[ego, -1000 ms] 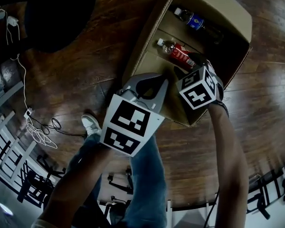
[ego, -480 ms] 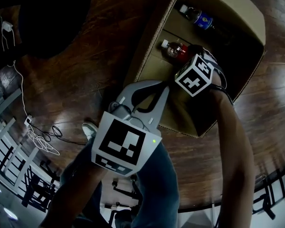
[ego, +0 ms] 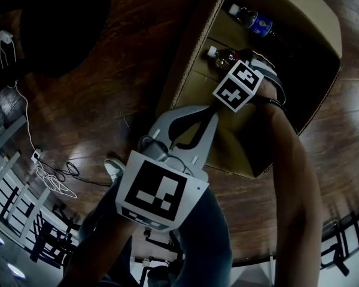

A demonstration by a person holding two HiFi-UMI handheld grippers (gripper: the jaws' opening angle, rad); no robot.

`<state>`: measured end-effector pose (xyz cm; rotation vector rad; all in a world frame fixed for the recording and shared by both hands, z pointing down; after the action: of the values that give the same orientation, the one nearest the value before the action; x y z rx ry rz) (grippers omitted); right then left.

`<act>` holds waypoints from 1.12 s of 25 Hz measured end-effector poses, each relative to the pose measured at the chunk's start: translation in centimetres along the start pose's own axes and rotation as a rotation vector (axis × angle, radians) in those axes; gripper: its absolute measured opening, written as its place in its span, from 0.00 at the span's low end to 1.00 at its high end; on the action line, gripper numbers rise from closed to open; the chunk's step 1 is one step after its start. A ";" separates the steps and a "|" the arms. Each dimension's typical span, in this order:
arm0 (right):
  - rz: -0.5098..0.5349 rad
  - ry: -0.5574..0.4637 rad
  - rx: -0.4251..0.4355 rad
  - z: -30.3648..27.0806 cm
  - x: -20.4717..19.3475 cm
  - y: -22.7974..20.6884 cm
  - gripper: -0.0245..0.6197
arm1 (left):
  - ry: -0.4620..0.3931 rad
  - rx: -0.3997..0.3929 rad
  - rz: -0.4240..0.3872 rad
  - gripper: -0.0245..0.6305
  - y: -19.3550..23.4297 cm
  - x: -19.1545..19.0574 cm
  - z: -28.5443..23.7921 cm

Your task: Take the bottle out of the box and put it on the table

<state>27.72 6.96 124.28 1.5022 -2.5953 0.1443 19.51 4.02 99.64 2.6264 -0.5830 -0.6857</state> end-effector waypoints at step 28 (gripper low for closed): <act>-0.412 -0.264 0.029 23.0 -2.9 -0.7 0.50 | 0.020 0.105 -0.088 0.04 -5.7 5.3 12.4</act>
<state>28.05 5.59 101.14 2.1552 -2.4001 -0.0670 18.91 3.44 85.02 2.7674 -0.5142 -0.6712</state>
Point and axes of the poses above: the fingertips, and each gripper's own axes: z backward along the fingers, y to its left, x out of its top, the point moved 2 cm from there along z, backward along the fingers, and after that the axes turned 10 degrees about y, right-handed, at the moved point
